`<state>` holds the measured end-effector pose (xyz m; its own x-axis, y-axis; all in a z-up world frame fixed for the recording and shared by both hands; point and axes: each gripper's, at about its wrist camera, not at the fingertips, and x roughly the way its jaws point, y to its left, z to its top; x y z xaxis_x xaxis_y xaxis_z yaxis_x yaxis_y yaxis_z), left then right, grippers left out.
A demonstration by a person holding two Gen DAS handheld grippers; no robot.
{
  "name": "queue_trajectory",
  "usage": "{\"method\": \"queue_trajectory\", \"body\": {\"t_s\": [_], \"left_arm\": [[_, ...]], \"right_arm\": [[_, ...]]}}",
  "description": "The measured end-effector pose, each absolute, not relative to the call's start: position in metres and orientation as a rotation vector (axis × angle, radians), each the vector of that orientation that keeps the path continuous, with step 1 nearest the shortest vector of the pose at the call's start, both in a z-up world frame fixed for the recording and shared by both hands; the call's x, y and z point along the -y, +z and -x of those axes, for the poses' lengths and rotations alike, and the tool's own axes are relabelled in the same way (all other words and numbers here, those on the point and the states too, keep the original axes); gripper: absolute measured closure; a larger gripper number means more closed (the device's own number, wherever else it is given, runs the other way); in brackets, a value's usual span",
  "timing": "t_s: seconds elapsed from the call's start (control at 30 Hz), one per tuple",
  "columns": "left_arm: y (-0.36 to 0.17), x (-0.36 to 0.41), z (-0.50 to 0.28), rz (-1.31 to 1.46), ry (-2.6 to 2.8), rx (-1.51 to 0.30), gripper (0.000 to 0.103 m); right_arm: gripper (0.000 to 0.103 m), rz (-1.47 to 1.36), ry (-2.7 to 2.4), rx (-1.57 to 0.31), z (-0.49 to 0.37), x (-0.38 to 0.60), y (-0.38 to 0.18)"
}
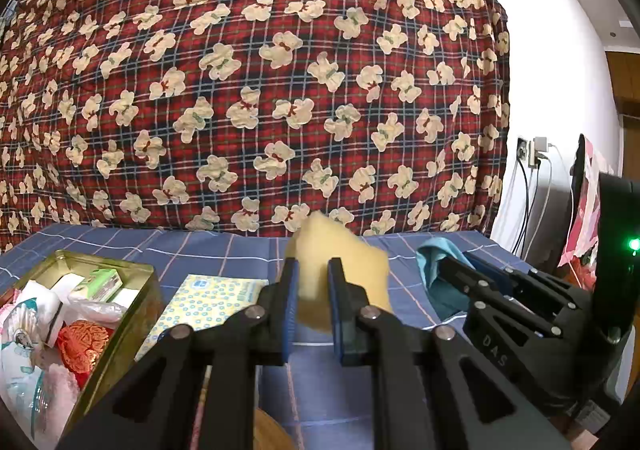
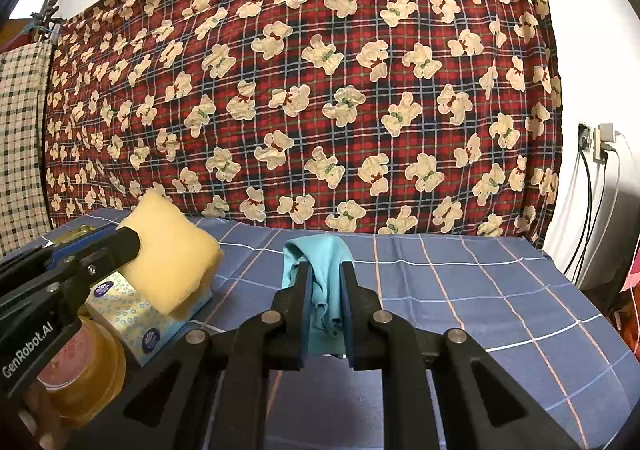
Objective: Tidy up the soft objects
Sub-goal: 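Carry sponge with left gripper while right gripper carries teal cloth toward tray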
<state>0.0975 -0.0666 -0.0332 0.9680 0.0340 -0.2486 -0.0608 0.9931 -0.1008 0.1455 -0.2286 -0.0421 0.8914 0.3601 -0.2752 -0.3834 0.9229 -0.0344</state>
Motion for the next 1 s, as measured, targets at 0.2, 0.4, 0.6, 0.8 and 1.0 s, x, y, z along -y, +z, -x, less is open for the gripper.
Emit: {"method": "queue_trajectory", "body": {"t_s": [0.2, 0.4, 0.6, 0.8, 1.0], "left_arm": [[-0.034, 0.065, -0.096, 0.107, 0.051, -0.248, 0.091], [-0.034, 0.064, -0.096, 0.107, 0.05, -0.248, 0.091], [-0.036, 0.059, -0.091, 0.11, 0.057, -0.235, 0.091], [-0.037, 0.045, -0.086, 0.122, 0.066, -0.234, 0.091], [-0.033, 0.034, -0.079, 0.14, 0.057, -0.229, 0.091]], "right_arm": [[0.088, 0.086, 0.388, -0.266, -0.145, 0.229, -0.042], [0.088, 0.085, 0.388, -0.266, -0.144, 0.229, -0.041], [0.088, 0.085, 0.391, -0.264, -0.144, 0.229, -0.042], [0.088, 0.092, 0.409, -0.265, -0.142, 0.223, -0.039], [0.088, 0.091, 0.439, -0.272, -0.141, 0.213, -0.039]]}}
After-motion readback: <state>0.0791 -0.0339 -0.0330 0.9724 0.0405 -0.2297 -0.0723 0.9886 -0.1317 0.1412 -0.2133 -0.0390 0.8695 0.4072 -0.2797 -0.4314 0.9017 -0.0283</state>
